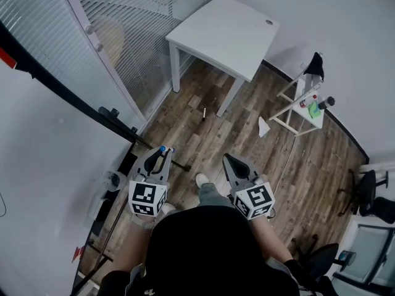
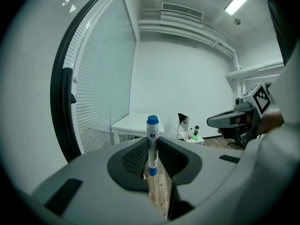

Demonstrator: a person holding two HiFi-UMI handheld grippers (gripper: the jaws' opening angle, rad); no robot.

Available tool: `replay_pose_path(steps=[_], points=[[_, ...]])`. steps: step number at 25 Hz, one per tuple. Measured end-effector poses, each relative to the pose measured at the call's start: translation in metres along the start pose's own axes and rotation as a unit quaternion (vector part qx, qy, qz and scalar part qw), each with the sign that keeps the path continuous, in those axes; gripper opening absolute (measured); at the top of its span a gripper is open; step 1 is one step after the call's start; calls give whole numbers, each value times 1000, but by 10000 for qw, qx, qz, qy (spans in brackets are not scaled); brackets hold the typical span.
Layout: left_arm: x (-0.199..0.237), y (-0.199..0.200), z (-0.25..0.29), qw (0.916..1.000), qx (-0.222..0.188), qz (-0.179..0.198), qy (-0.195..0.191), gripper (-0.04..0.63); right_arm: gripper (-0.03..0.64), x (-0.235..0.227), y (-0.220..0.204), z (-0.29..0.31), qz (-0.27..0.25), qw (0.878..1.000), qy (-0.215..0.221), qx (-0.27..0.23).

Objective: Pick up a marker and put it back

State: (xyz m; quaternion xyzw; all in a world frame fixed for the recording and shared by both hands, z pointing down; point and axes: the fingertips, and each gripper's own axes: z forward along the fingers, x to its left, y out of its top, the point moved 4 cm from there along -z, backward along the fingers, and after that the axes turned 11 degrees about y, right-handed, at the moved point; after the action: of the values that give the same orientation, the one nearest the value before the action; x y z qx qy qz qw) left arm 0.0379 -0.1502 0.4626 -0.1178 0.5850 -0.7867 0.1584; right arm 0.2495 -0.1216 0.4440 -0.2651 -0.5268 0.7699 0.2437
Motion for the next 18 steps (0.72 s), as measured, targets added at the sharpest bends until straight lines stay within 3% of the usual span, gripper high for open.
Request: replay_pose_path(steps=[8, 18], points=[[16, 8, -15, 9995, -119, -121, 274, 78, 28, 7, 6, 23, -80, 9993, 373, 58], [63, 1, -56, 9923, -113, -305, 1198, 78, 28, 36, 14, 70, -273, 9924, 1186, 177]])
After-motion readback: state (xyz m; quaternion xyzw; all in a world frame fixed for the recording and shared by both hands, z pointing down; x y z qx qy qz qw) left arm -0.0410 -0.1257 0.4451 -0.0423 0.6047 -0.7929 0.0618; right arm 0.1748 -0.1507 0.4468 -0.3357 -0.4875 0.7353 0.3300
